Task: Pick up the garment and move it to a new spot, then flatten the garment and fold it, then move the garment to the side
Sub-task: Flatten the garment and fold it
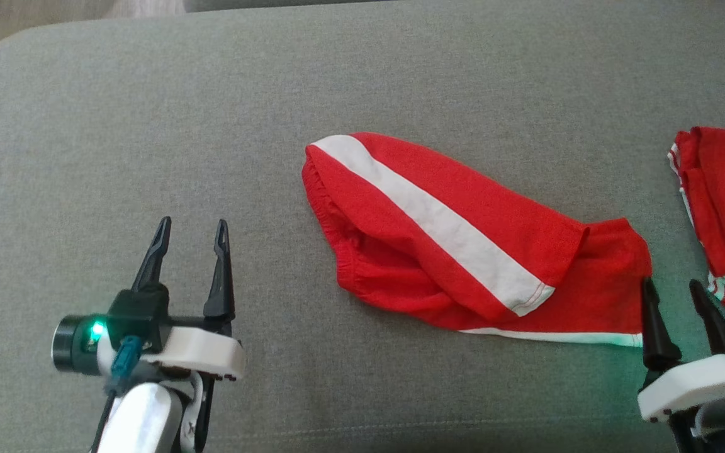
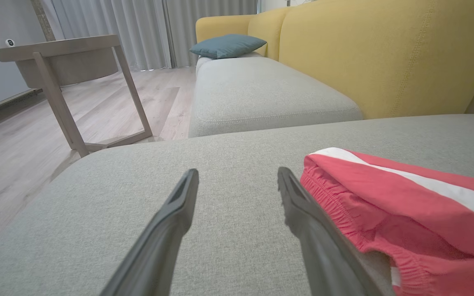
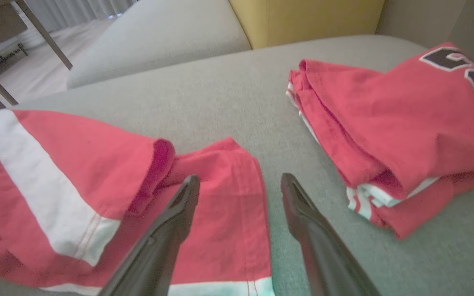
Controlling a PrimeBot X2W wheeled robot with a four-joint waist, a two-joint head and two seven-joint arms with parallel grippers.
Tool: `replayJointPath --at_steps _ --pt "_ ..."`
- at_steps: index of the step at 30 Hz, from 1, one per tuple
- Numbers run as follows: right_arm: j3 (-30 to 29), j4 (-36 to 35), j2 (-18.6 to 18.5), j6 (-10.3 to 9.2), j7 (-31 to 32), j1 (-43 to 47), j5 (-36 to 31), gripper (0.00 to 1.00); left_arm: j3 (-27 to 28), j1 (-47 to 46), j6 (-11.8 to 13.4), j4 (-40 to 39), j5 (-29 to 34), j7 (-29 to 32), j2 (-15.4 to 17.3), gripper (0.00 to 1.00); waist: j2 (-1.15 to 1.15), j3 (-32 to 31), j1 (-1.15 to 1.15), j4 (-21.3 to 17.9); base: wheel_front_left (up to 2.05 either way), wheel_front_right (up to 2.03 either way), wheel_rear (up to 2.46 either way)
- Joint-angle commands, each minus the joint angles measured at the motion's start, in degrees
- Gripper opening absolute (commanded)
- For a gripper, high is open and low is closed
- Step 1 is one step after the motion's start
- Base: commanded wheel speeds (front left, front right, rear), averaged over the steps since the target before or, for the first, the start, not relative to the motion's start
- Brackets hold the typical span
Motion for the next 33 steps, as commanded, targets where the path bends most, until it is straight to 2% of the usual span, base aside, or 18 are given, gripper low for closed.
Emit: replayJointPath --at_steps 1,5,9,21,33 --pt "0.99 -2.38 -0.39 0.37 -1.08 -1.69 0.28 1.0 2.08 -2.48 0.04 -1.54 0.4 -0.7 0.75 1.0 0.0 -0.14 0.0 0.03 0.0 0.0 0.0" --pt "2.54 -5.41 -0.69 0.37 -5.33 -1.79 0.23 1.0 2.39 -1.82 0.13 -1.41 0.22 -0.7 0.85 1.0 0.0 -1.25 0.0 -0.06 0.0 0.0 0.0" --pt "4.5 -8.07 -1.27 0.37 -6.6 -2.76 -0.56 1.0 2.5 -1.25 0.12 -1.11 -0.02 -0.7 1.0 1.0 0.0 -2.45 0.0 0.05 0.0 0.0 0.0" --pt "8.65 -11.43 -0.99 0.37 -5.37 -1.64 -1.43 1.0 2.63 1.31 0.57 -0.74 -0.89 -0.71 1.59 1.0 0.0 -5.46 0.0 0.69 0.0 0.0 0.0" --pt "8.49 -11.63 -0.61 0.37 -5.09 -1.15 -1.41 1.0 2.21 1.71 0.89 -0.99 -1.23 -0.52 1.93 1.0 0.0 -5.71 0.0 0.76 0.0 0.0 0.0"
